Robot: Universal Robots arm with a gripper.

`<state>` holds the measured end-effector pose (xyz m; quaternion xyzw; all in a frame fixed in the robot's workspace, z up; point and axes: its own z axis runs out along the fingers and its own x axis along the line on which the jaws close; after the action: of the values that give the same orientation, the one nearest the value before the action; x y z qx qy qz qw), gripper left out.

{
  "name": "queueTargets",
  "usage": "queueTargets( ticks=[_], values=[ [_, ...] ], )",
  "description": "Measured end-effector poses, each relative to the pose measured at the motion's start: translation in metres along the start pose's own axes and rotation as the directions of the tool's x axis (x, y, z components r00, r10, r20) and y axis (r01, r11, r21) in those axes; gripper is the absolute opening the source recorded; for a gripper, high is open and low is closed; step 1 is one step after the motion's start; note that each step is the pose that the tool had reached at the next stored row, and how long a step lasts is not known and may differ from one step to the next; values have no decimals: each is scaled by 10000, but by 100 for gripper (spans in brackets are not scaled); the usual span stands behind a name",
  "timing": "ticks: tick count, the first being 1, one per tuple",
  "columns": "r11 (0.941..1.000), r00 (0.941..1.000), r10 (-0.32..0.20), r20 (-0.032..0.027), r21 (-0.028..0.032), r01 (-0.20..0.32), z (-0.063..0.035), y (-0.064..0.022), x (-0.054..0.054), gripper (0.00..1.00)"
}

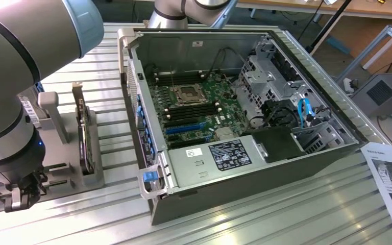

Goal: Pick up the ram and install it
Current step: 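Pick up the ram and move it above insertion slot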

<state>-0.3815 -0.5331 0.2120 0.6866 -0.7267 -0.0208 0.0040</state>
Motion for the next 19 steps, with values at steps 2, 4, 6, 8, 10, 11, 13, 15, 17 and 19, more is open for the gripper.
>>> queueTargets(
  ticks=[2, 4, 6, 8, 10, 11, 13, 15, 17, 19],
  values=[
    [10000, 10000, 0, 0, 1, 0, 1, 0, 0, 30],
    [10000, 10000, 0, 4, 4, 0, 13, -1, 0, 30],
    [10000, 10000, 0, -1, -1, 0, 15, 0, 0, 30],
    [10000, 10000, 0, -2, -2, 0, 15, 0, 0, 30],
    [10000, 10000, -1, 0, 0, 1, 16, -1, 0, 30],
    [10000, 10000, 0, 0, 0, 0, 16, -1, 0, 30],
    [10000, 10000, 0, 0, 0, 0, 16, -1, 0, 29],
    [10000, 10000, 0, 0, 0, 0, 16, -1, 0, 22],
    [10000, 10000, 0, -1, 0, 0, 16, -1, 0, 13],
    [10000, 10000, 0, 0, 0, 0, 16, -1, 0, 13]
  ],
)
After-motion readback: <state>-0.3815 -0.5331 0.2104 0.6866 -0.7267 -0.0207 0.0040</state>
